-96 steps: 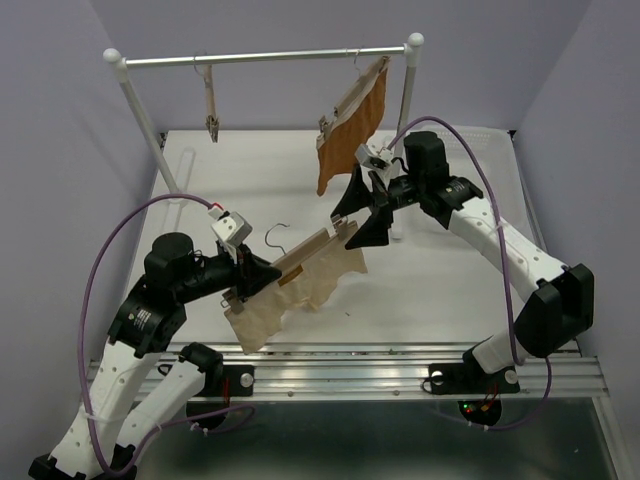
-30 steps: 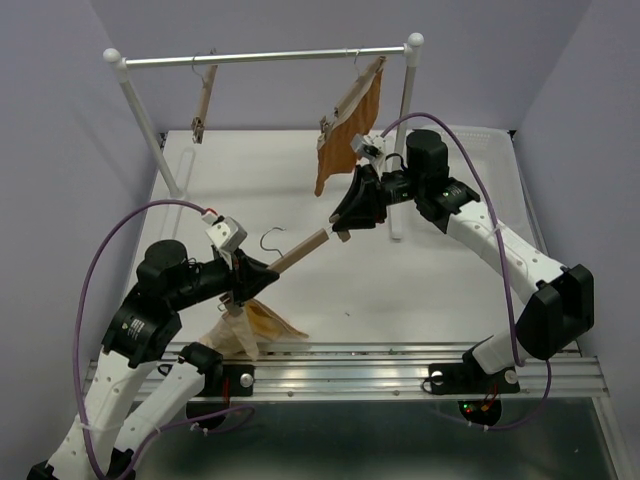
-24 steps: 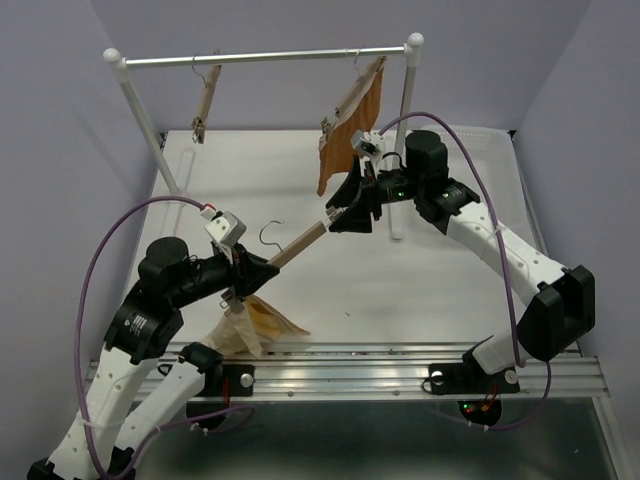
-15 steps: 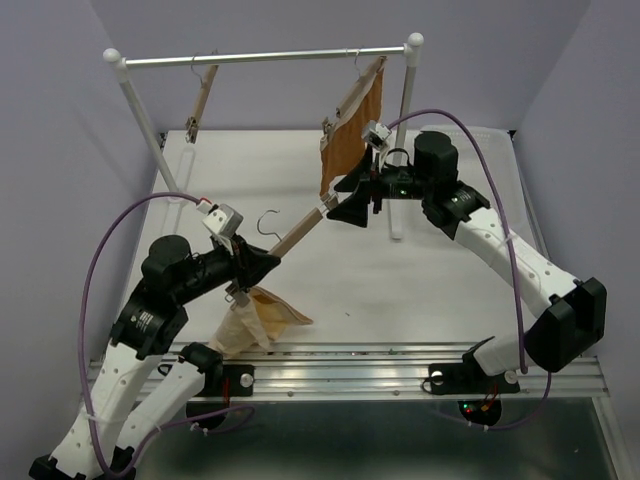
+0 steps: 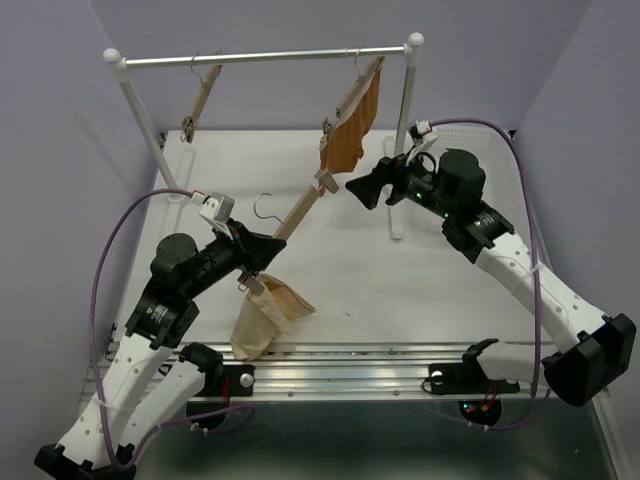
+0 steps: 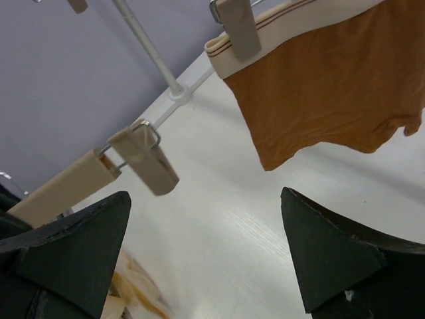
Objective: Remove the underwear clipped to the hanger
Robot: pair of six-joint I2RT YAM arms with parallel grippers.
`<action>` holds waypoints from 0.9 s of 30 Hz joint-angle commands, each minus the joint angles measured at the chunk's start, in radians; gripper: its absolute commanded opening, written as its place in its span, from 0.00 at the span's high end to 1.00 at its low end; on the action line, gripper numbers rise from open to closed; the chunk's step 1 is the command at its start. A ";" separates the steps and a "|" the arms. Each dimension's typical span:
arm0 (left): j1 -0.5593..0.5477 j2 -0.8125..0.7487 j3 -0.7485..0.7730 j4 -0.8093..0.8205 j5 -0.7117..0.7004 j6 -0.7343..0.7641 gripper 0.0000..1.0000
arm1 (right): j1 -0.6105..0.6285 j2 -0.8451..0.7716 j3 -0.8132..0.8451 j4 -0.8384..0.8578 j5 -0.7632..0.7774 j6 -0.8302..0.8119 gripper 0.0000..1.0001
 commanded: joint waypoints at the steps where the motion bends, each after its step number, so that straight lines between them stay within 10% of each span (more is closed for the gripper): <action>1: 0.003 0.016 -0.057 0.305 -0.019 -0.136 1.00 | 0.009 -0.037 -0.094 0.177 -0.163 0.114 0.00; 15: -0.011 0.155 -0.086 0.612 0.076 -0.252 1.00 | 0.009 0.125 -0.286 0.946 -0.370 0.612 0.00; 27: -0.061 0.235 -0.071 0.639 0.059 -0.255 1.00 | 0.038 0.262 -0.221 1.122 -0.324 0.729 0.10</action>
